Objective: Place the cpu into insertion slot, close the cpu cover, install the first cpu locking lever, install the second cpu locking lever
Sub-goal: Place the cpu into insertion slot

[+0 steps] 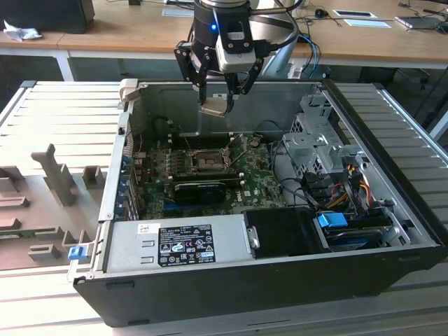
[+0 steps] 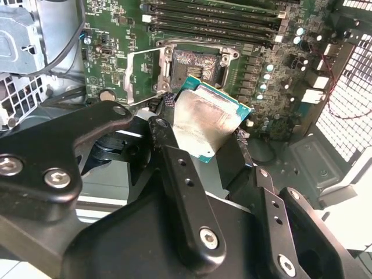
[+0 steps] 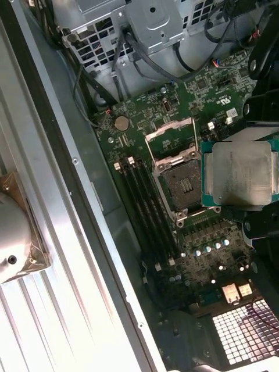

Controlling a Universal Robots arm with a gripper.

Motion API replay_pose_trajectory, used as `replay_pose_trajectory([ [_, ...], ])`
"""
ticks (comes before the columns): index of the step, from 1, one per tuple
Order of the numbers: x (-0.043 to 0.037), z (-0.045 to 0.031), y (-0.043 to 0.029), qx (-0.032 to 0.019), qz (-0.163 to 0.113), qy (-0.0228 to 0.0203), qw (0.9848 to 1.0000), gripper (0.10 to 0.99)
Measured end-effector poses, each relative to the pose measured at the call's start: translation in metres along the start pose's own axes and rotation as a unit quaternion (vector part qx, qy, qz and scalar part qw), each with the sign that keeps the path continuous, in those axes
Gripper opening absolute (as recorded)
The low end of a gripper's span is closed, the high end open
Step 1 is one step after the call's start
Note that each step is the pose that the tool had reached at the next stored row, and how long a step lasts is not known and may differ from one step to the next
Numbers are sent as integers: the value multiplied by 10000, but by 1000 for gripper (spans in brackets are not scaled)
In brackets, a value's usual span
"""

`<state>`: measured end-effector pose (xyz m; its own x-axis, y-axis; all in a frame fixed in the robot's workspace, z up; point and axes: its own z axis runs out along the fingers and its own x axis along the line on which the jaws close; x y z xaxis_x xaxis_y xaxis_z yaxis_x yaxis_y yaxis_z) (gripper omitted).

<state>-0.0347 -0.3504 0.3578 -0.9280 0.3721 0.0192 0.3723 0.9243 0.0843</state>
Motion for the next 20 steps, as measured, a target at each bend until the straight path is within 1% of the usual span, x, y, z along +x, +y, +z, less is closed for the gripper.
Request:
replay_pose_trajectory([
  [20, 0, 11, -1, -6, 328, -28, 9995, 533],
])
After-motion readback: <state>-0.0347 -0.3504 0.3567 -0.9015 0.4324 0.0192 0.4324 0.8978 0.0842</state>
